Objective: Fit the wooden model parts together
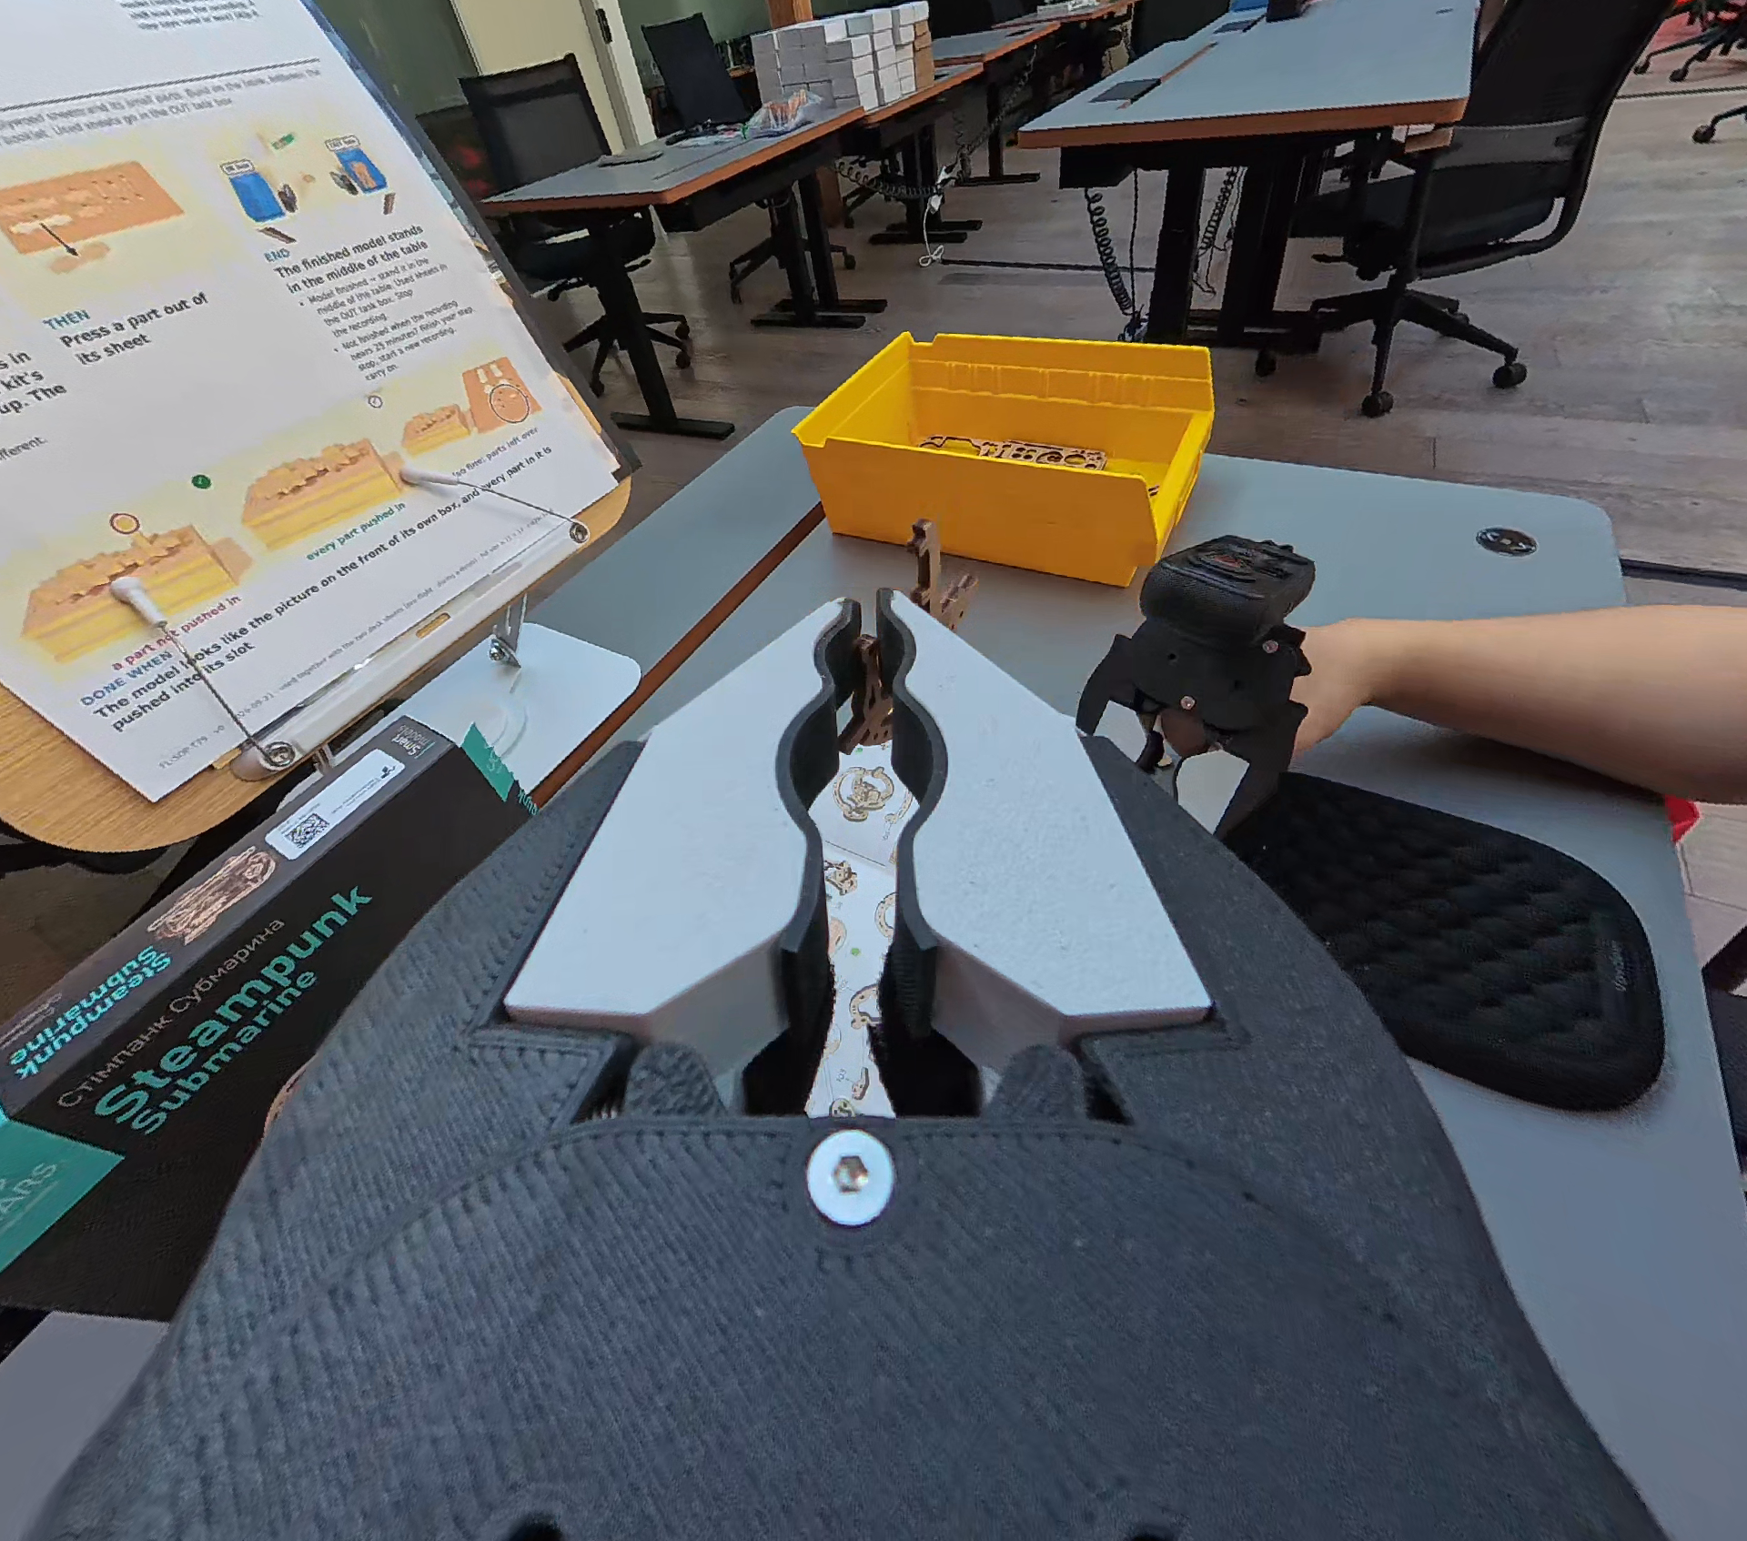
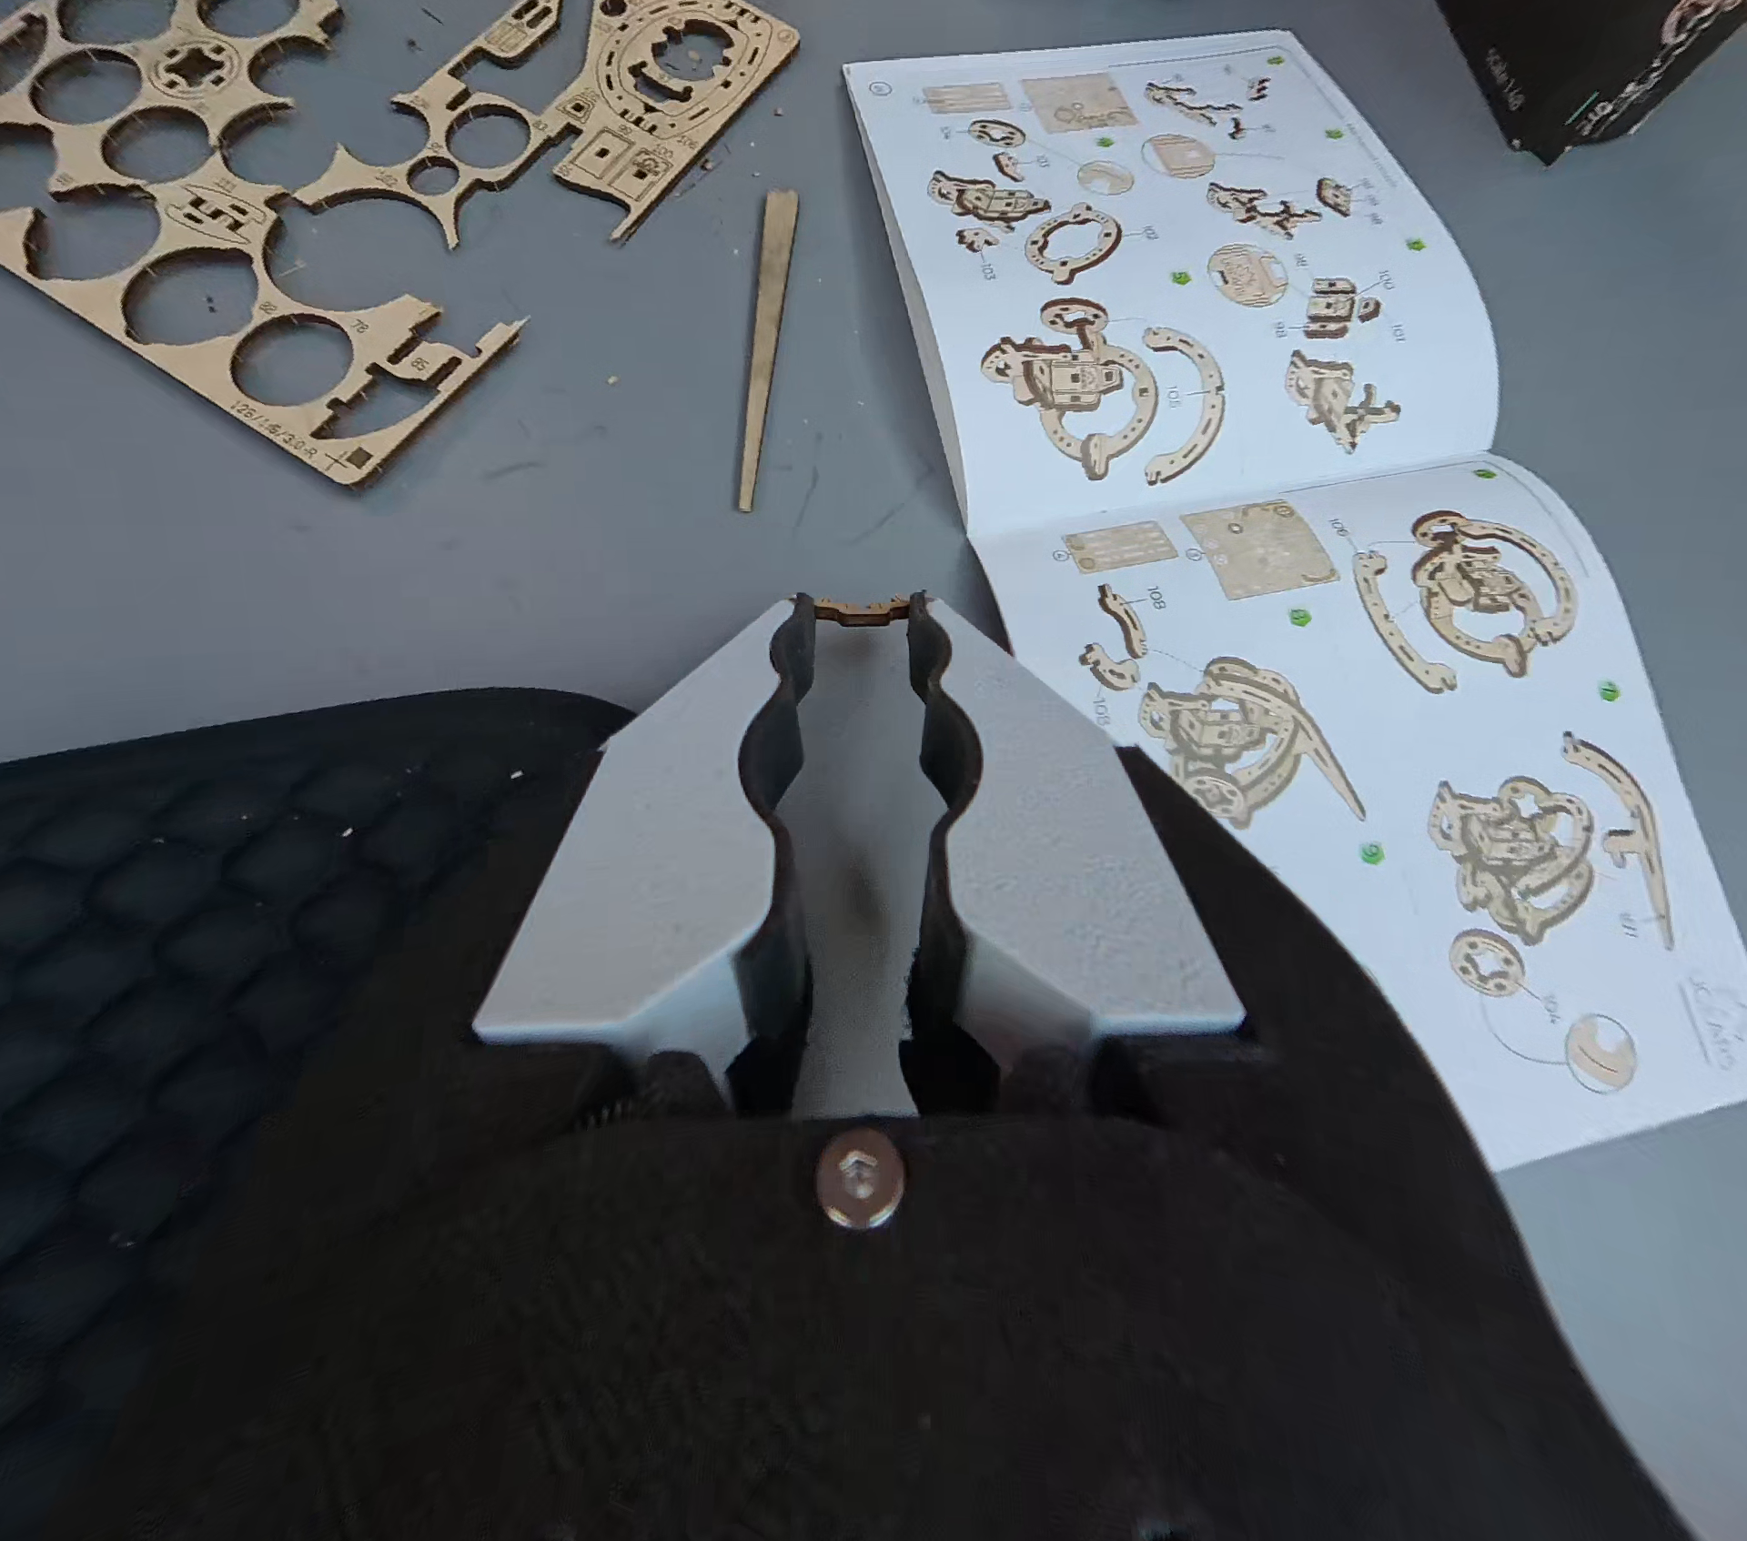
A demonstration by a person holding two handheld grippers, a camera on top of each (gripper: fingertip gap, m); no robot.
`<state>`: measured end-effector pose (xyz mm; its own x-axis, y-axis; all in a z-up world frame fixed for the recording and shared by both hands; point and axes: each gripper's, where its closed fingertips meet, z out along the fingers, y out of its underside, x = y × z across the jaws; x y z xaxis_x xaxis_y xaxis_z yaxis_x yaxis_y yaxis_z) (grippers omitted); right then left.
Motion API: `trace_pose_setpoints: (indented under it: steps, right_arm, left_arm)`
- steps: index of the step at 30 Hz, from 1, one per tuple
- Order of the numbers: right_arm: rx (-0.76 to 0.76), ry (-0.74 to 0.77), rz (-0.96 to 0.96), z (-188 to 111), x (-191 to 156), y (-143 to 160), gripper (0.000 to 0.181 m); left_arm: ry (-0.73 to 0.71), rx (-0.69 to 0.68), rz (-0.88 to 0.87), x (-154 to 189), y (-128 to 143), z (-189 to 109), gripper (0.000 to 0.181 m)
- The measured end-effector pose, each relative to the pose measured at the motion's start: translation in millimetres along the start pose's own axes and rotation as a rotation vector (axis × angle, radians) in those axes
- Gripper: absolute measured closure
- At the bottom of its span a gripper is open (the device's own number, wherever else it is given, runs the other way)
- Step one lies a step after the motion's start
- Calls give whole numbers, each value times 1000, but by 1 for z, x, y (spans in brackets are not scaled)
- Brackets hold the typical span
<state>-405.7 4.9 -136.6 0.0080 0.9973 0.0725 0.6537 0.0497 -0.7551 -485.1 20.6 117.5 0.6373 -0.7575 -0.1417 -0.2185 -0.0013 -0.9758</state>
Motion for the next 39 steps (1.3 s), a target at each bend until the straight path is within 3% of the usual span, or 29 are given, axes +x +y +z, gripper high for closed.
trace_pose_setpoints:
  steps: [15,24,28,34,39]
  right_arm:
    - [-27,-52,25,5,-4,12,162]
    - [31,-90,19,-17,0,2,158]
    - [167,-45,-44,-52,14,-48,158]
    - [285,42,-292,-100,16,-147,158]
    - [431,24,-197,-109,20,-197,156]
  left_arm:
    - [-7,-12,-2,-2,2,0,180]
    - [10,-21,-13,-2,1,-6,181]
    - [48,-46,-31,3,8,-1,181]
    - [94,-162,-26,10,34,18,180]
    - [110,-223,-32,15,51,35,180]
